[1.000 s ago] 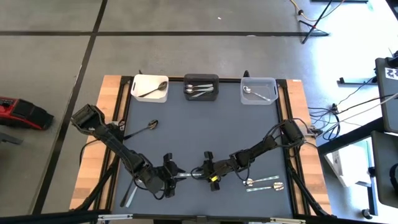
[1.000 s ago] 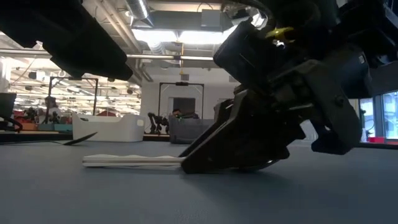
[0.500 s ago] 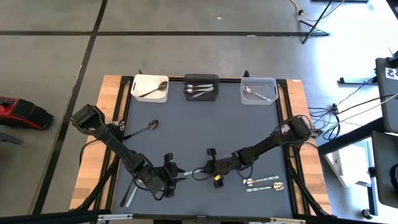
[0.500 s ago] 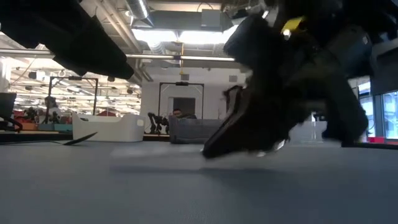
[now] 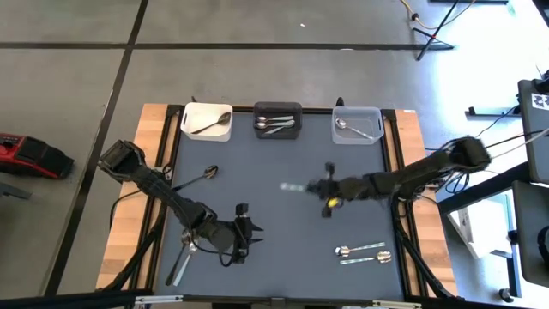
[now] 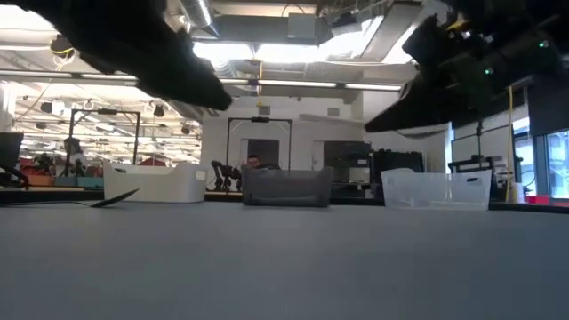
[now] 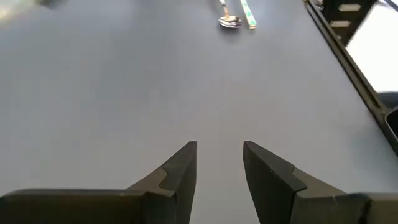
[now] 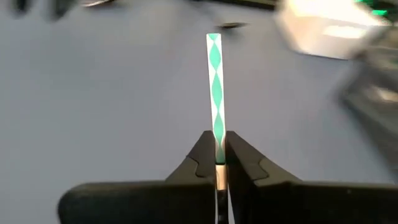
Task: Sort silverware by color (type)
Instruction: Put the bottom middle white and blue patterned spoon into the transparent bin
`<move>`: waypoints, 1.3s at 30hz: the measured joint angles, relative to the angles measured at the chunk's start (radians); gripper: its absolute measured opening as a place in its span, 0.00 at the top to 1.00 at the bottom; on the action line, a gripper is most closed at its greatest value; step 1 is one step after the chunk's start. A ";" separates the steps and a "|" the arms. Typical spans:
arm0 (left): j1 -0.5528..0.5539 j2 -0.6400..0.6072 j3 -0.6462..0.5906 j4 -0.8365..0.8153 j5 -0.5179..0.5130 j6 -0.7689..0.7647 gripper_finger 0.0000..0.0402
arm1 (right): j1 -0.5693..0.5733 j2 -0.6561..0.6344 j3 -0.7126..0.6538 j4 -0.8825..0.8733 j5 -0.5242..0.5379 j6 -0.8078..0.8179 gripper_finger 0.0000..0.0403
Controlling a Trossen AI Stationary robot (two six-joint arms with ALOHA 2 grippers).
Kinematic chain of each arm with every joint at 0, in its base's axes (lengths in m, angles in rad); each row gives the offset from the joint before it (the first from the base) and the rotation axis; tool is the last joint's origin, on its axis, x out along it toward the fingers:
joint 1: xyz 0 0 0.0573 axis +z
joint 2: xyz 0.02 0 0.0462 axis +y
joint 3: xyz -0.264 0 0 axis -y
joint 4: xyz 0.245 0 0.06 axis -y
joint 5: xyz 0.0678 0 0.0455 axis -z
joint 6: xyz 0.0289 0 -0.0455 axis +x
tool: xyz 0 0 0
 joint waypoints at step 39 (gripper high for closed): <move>0.244 -0.006 -0.003 -0.043 0.208 0.298 0.69 | -1.149 -0.254 -0.066 -0.350 -0.185 -0.266 0.75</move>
